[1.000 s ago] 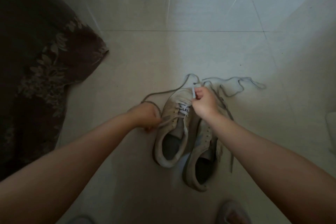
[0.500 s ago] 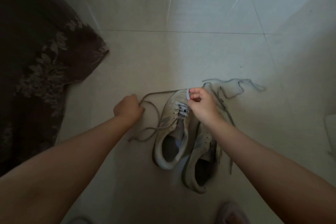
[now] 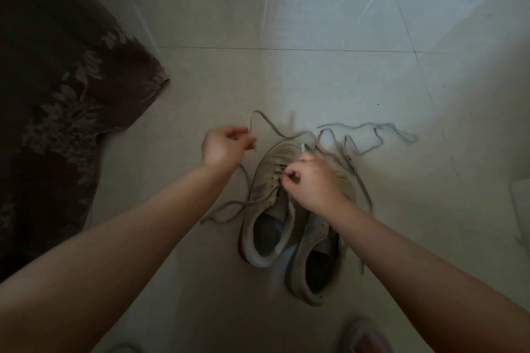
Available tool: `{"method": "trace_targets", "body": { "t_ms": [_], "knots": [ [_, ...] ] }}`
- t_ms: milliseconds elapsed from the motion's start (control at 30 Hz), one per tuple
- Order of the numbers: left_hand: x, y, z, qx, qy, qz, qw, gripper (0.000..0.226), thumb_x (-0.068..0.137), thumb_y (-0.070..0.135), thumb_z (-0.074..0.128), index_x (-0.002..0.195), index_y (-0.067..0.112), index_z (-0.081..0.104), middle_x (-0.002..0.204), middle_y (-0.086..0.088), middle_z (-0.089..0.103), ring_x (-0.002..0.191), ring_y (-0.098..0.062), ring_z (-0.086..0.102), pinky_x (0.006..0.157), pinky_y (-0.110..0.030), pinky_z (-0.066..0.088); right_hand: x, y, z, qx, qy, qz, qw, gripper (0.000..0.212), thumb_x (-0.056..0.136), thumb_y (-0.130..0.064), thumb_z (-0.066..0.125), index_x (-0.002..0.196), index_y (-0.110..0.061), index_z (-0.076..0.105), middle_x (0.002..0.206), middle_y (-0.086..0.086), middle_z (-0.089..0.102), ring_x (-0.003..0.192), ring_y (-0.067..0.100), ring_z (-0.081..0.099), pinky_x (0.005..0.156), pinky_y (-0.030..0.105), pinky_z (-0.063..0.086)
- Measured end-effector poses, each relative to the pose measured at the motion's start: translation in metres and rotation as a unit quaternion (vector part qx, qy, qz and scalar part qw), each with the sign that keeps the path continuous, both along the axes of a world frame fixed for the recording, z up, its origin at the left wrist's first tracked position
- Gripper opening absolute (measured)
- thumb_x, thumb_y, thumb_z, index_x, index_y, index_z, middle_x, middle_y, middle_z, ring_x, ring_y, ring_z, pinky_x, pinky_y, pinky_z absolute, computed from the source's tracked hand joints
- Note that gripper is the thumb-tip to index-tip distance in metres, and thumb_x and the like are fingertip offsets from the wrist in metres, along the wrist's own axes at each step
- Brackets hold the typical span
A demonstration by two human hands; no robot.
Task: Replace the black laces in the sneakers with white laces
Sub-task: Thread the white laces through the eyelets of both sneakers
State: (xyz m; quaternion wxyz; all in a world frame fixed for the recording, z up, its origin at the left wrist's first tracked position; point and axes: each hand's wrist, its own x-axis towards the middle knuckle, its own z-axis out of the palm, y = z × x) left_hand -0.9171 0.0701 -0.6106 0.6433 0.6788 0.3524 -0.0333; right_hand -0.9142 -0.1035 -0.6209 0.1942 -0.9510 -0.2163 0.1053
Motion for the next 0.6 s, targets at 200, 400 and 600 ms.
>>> {"method": "trace_targets", "body": {
  "t_ms": [200, 400, 600],
  "knots": [
    [-0.027, -0.028, -0.012, -0.15, 0.049, 0.004, 0.987, 0.021, 0.079, -0.008, 0.068, 0.074, 0.009, 0.056, 0.06, -0.001, 0.06, 0.044, -0.001, 0.058, 0.051, -0.012, 0.051, 0.003, 0.007, 0.002, -0.032, 0.061, -0.019, 0.997, 0.015, 0.08, -0.026, 0.065, 0.088, -0.021, 0.077, 0.081, 0.003, 0.061, 0.089, 0.027, 0.058, 0.068, 0.025, 0.036],
    [-0.036, -0.031, -0.022, -0.094, 0.01, 0.023, 0.995, 0.022, 0.078, -0.008, 0.069, 0.073, 0.01, 0.058, 0.062, -0.002, 0.063, 0.046, -0.001, 0.057, 0.054, -0.013, 0.051, 0.001, 0.007, -0.003, 0.043, 0.168, -0.114, 0.978, 0.017, 0.076, -0.02, 0.072, 0.092, -0.022, 0.077, 0.069, -0.017, 0.053, 0.085, 0.014, 0.06, 0.075, 0.024, 0.046],
    [-0.036, -0.03, -0.028, -0.031, 0.013, 0.044, 0.998, 0.022, 0.077, -0.003, 0.072, 0.072, 0.016, 0.06, 0.07, -0.004, 0.066, 0.065, -0.015, 0.063, 0.071, -0.026, 0.055, -0.001, 0.01, -0.01, 0.088, 0.196, -0.152, 0.965, 0.016, 0.075, -0.02, 0.075, 0.09, -0.018, 0.078, 0.092, -0.002, 0.073, 0.091, 0.016, 0.065, 0.087, 0.033, 0.05]
  ]
}}
